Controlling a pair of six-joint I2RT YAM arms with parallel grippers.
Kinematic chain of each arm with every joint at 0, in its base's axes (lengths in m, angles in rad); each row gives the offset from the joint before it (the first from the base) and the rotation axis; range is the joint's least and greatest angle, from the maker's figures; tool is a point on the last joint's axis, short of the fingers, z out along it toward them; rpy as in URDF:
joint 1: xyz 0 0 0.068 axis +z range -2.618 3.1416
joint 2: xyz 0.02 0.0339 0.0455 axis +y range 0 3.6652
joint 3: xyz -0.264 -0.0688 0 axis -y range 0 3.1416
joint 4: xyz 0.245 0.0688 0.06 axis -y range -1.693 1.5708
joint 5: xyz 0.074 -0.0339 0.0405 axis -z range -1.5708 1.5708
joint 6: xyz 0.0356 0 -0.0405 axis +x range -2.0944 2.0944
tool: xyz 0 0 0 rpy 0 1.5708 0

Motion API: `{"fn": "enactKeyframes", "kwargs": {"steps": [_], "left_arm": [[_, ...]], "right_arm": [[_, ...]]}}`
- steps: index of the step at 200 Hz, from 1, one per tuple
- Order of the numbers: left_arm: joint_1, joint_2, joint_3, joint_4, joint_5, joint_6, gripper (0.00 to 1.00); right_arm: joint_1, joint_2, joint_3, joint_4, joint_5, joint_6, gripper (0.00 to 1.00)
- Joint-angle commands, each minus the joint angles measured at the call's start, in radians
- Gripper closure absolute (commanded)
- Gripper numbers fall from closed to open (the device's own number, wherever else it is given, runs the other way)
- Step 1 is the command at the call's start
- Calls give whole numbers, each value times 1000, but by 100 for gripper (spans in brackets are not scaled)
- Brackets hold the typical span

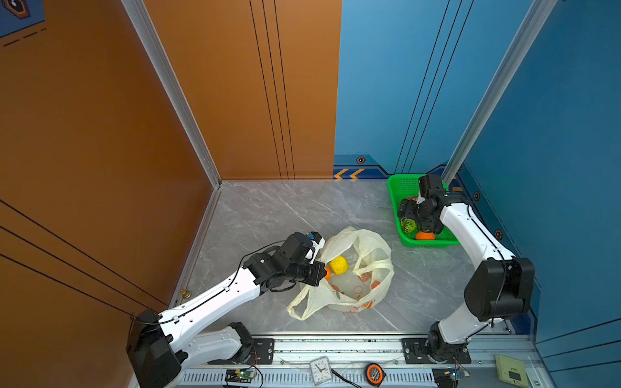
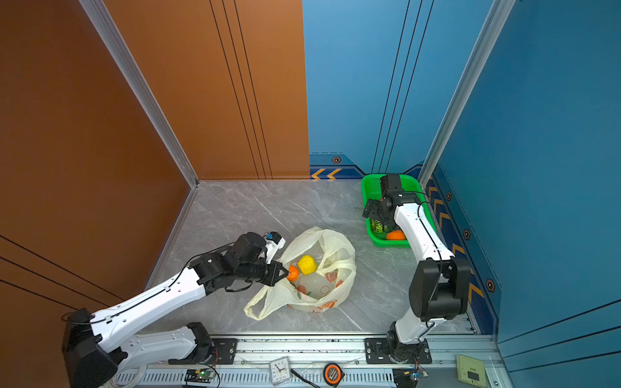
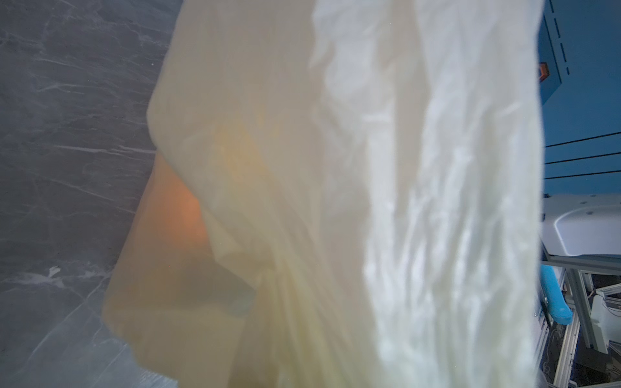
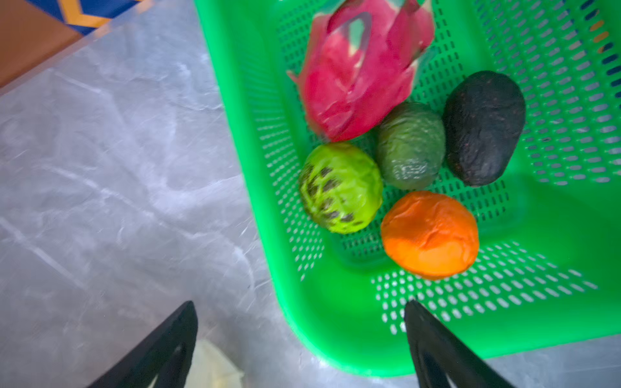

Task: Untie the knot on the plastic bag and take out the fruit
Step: 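Lower the light green fruit into the green basket and open the right gripper, then move the right gripper from the basket back into the bag mouth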

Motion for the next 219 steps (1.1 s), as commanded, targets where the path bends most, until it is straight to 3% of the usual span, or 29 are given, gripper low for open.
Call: {"fn": "enactKeyframes", "kwargs": {"steps": [1,52,98,143,182,219], "left_arm": [[15,-12,37,-28,20,20,95],[21,6,58,-36,42,42,95],[28,21,75,-48,41,53,95],[42,35,95,-47,39,47,95],[57,29,114,-50,48,57,95],[72,38,149,-74,70,93,95]], "right_arm": [[91,-118,12,-142,-84,-49,7],[398,-297,-1,-215,-119,61,9],[665,-343,-68,-152,-85,178,11],[852,-350,-200,-24,-5,156,12],[953,-351,-298,77,82,91,12],[977,-315,-362,146,120,47,14]]}}
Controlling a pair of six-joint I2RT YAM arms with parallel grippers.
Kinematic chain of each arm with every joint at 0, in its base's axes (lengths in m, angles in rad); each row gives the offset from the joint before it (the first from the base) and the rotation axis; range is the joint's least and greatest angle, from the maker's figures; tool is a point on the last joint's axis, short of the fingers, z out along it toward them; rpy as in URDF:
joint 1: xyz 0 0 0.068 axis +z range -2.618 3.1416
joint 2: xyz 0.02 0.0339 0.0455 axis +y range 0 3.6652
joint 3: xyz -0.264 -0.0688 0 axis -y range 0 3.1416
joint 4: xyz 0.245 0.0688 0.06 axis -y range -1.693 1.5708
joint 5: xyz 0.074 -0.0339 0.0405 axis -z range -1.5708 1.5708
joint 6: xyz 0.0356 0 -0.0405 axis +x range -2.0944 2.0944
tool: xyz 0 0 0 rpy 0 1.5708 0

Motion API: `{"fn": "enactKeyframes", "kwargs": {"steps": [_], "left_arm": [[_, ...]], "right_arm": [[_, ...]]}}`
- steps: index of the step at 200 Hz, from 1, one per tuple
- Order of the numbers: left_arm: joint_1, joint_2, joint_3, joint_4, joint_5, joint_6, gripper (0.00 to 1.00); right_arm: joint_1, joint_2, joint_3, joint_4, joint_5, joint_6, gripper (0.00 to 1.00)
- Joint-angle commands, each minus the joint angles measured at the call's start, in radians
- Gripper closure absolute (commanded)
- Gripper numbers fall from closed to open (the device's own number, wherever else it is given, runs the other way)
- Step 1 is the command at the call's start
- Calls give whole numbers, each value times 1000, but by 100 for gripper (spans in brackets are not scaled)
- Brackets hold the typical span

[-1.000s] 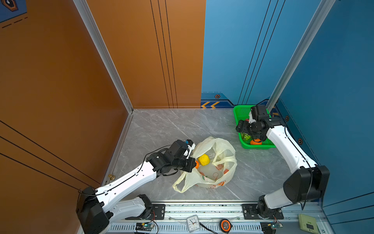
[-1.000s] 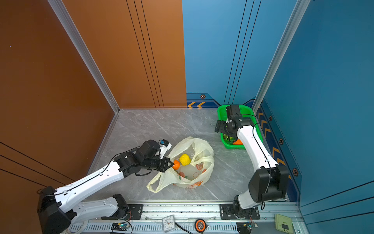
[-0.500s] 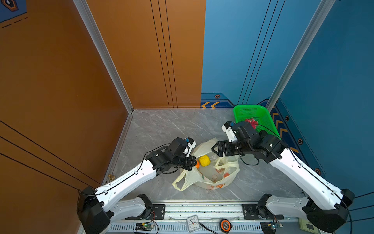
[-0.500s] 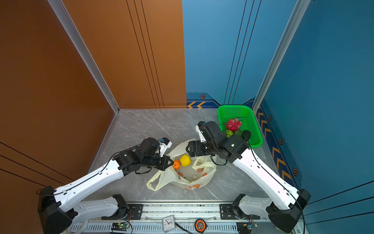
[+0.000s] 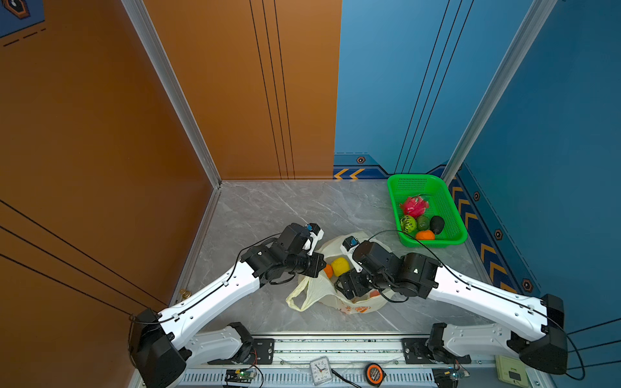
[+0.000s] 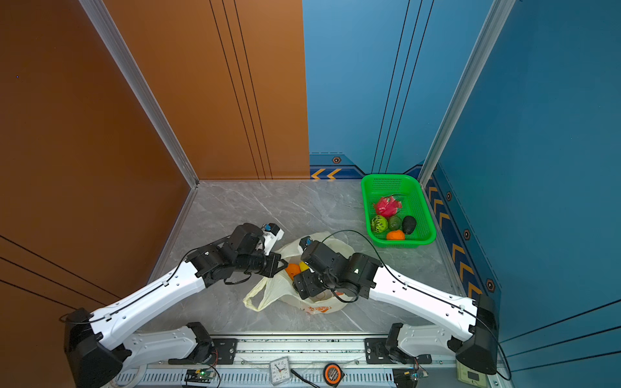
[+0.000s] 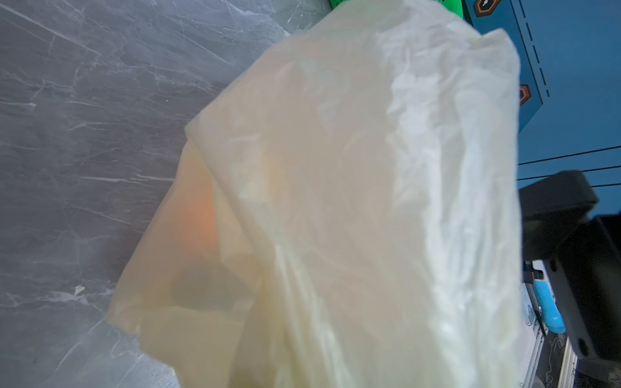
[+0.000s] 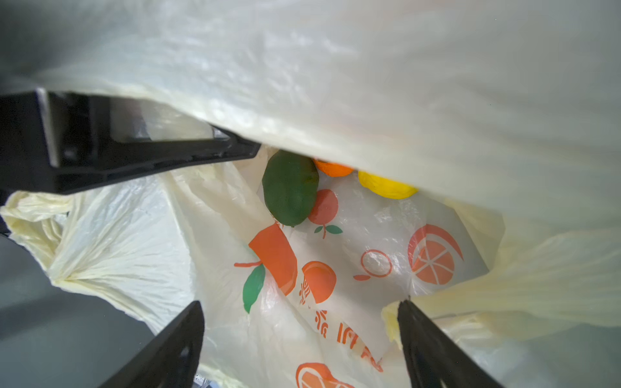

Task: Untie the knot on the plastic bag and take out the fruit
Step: 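Move the right gripper from the basket back into the bag mouth, then lower the right gripper into the bag onto the yellow fruit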

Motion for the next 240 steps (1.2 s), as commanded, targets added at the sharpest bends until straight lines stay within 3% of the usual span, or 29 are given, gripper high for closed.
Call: {"fn": "enactKeyframes", "kwargs": {"steps": [1,88,124,197,240], "left_arm": [[15,7,64,-36,39,44,95],[34,36,107,-49,62,24,95],[34,65,138,-54,74,27,95],[30,68,129,-106,130,77,95],[20,67,103,-146,140,134,95]], "right_arm": [[9,22,-48,81,70,-50,14],[134,-75,-276,139,221,-31,17],[147,-17,-283,151,184,-54,16],[13,184,-166,156,10,-43,14],[-56,252,-89,174,14,69,11]]}}
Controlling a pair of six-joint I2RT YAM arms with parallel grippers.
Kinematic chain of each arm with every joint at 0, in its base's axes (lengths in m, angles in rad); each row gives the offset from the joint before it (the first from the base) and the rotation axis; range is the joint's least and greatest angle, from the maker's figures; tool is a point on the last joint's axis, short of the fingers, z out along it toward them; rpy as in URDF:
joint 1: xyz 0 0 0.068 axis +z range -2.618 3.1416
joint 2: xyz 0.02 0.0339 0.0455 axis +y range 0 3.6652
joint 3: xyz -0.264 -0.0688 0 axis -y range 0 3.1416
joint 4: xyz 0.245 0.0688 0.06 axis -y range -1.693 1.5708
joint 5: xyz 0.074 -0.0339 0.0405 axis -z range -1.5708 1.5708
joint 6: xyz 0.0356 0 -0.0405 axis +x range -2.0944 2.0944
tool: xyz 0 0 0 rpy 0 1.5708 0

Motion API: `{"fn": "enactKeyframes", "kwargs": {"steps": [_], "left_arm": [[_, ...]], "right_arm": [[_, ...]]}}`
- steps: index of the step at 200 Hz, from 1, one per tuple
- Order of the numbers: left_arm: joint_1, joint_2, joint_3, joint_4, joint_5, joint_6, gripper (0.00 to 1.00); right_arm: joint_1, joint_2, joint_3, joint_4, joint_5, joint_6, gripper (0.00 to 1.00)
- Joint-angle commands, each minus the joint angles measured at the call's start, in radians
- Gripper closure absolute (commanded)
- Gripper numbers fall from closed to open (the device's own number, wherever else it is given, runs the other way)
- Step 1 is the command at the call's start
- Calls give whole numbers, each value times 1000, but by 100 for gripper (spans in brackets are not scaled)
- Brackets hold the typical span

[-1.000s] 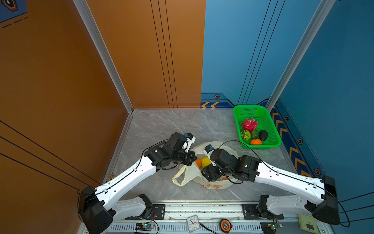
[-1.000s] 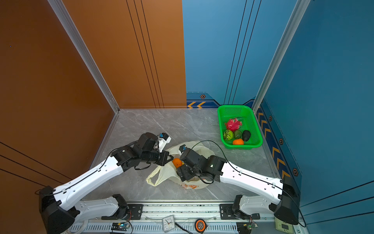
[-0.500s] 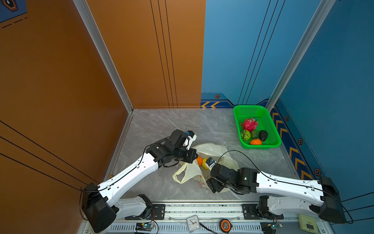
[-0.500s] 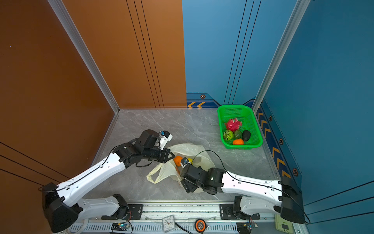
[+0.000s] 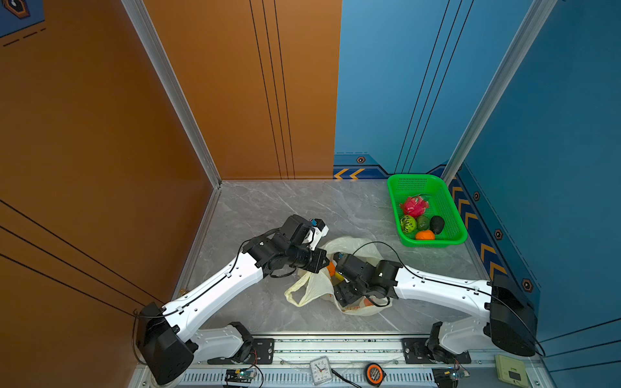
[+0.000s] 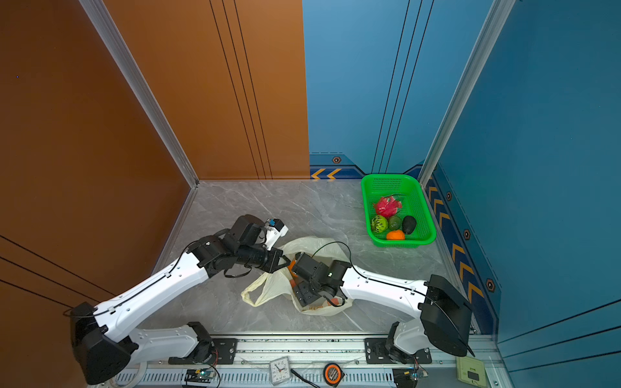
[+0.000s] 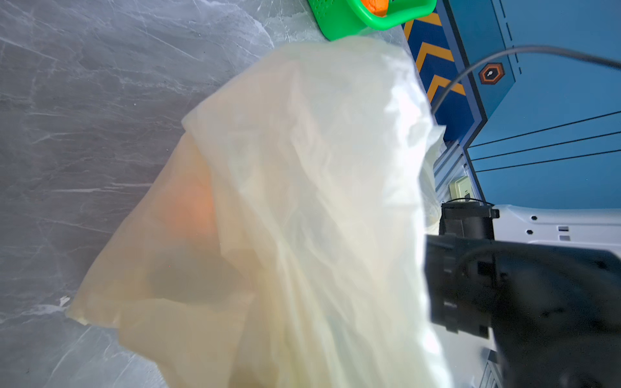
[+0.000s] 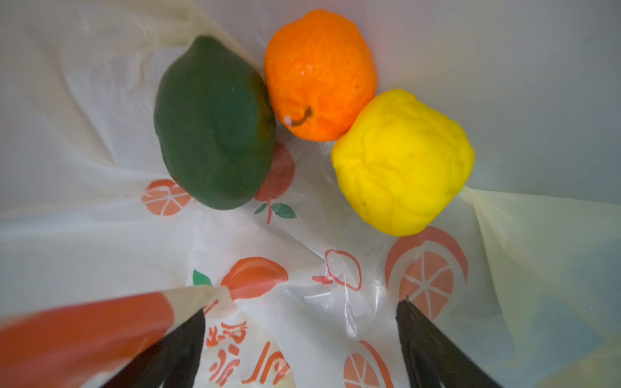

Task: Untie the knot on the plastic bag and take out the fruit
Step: 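Lower the right gripper into the bag onto the yellow fruit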

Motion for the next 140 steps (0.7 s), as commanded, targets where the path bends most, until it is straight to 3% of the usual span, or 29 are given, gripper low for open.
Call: {"fn": "enactKeyframes", "kwargs": {"steps": [1,25,52,140], "left_arm": [[-4,1,-11,-48,38,59,95],[-5,-6,-34,-58,34,79,95],[-5,-20,-42,-61,24,81,95],[-5,-10,-27,-70,31,104,95]], "right_arm": [[-25,34,45,20,-1,90,11],[-39,54,23,40,90,230,9],[-47,68,-2,95,117,358,7],[-87,203,69,137,142,513,6]]}}
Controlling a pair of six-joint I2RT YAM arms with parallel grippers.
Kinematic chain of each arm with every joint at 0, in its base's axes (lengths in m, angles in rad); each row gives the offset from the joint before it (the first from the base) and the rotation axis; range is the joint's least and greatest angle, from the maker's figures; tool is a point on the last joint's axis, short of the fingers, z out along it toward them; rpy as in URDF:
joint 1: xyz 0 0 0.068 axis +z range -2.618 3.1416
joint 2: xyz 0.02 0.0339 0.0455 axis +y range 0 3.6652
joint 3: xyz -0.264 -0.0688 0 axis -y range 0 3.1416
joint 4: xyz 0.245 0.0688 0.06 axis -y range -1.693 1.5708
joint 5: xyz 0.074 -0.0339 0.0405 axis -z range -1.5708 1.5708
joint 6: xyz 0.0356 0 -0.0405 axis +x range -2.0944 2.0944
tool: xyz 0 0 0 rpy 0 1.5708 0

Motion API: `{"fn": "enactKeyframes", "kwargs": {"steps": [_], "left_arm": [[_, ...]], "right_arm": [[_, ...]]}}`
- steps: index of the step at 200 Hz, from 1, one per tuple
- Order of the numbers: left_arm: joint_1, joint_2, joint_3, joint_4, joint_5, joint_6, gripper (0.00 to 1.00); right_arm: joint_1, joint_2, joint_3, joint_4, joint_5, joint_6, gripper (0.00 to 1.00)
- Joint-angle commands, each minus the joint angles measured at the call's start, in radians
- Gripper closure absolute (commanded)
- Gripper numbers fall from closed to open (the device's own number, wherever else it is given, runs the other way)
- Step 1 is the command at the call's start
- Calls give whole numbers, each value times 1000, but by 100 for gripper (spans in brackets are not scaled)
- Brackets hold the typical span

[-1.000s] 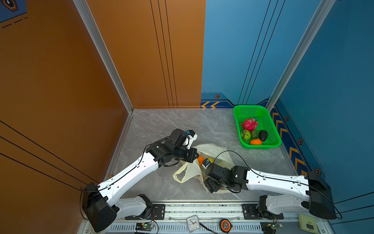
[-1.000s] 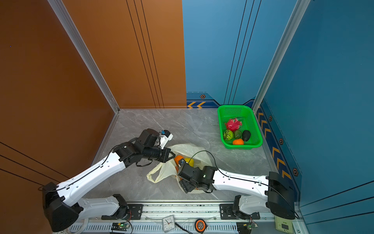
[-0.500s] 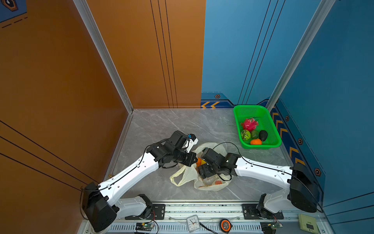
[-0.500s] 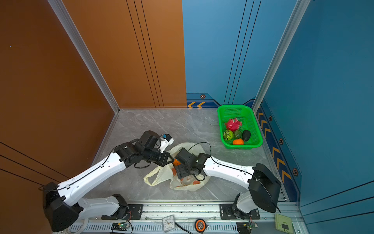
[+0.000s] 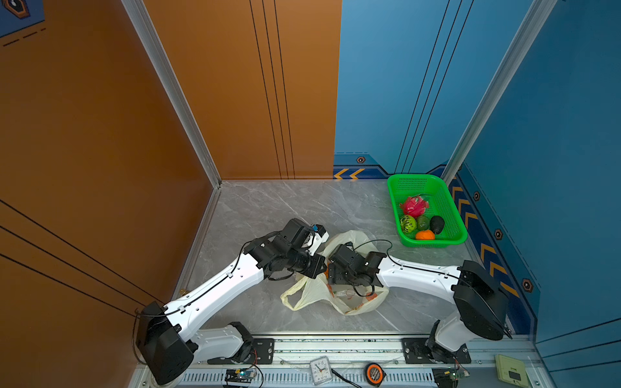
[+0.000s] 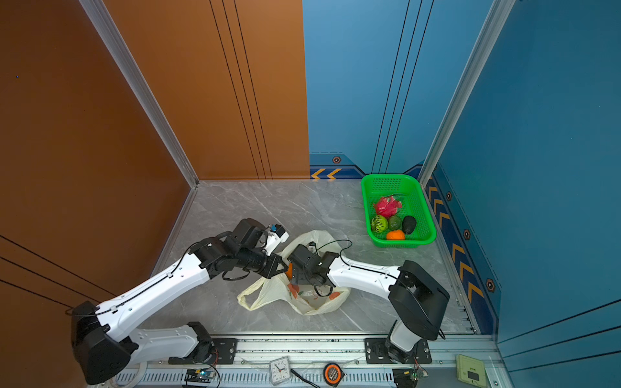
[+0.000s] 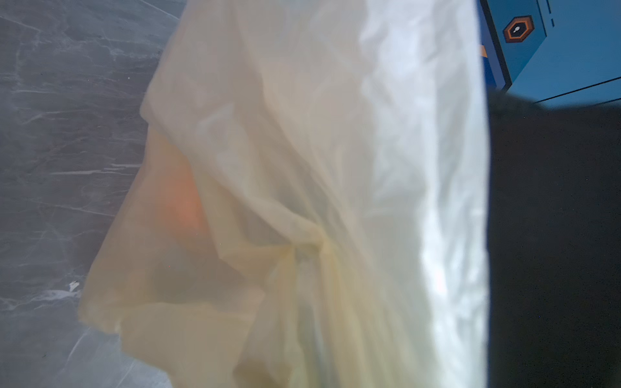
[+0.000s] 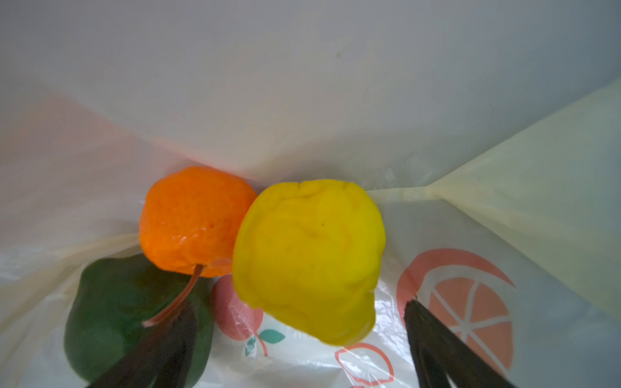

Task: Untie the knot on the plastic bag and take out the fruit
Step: 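Lower the right gripper into the bag onto the yellow fruit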

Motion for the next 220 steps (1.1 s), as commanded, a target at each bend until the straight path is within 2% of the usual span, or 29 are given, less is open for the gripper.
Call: {"fn": "enactKeyframes", "kwargs": {"steps": [1,54,92,129,160,220], "left_arm": [[-3,-10,3,-35,24,36,95],[-3,-8,-19,-42,33,51,95],[-2,-12,-22,-48,31,53,95],[-3,-20,-35,-48,10,51,95],[-4,-21,-35,-48,0,54,95],[-8,-29,-71,-48,-32,56,95]], "right_arm": [[-9,28,37,16,34,68,6],[-8,134,78,27,70,98,8],[-4,138,74,30,98,87,30],[1,80,44,31,107,80,45],[3,28,28,47,92,61,51],[25,-84,-25,95,48,32,53]]}}
